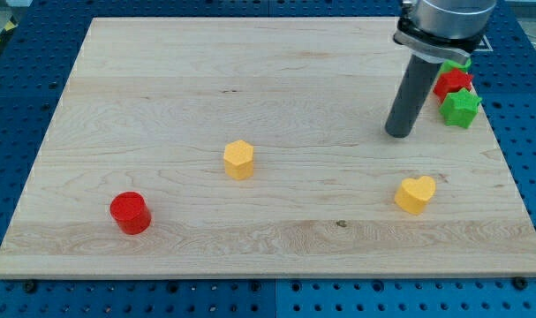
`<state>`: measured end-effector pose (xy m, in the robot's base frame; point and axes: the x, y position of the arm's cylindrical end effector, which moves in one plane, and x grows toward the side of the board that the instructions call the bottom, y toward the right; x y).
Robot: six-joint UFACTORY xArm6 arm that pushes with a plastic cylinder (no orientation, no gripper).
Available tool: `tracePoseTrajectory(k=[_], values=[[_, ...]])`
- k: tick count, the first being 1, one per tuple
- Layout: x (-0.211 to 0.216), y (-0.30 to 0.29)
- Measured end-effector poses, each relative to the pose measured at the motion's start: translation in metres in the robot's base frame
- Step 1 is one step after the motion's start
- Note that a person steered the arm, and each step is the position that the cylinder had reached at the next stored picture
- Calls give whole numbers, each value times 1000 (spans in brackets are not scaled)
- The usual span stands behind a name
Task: Move the yellow heart in a vertical line below the green star
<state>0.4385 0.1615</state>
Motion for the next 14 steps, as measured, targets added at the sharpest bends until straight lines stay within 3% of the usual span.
tracePoseTrajectory(k=[10, 12, 14], values=[[13, -26], [15, -58], [51, -69]])
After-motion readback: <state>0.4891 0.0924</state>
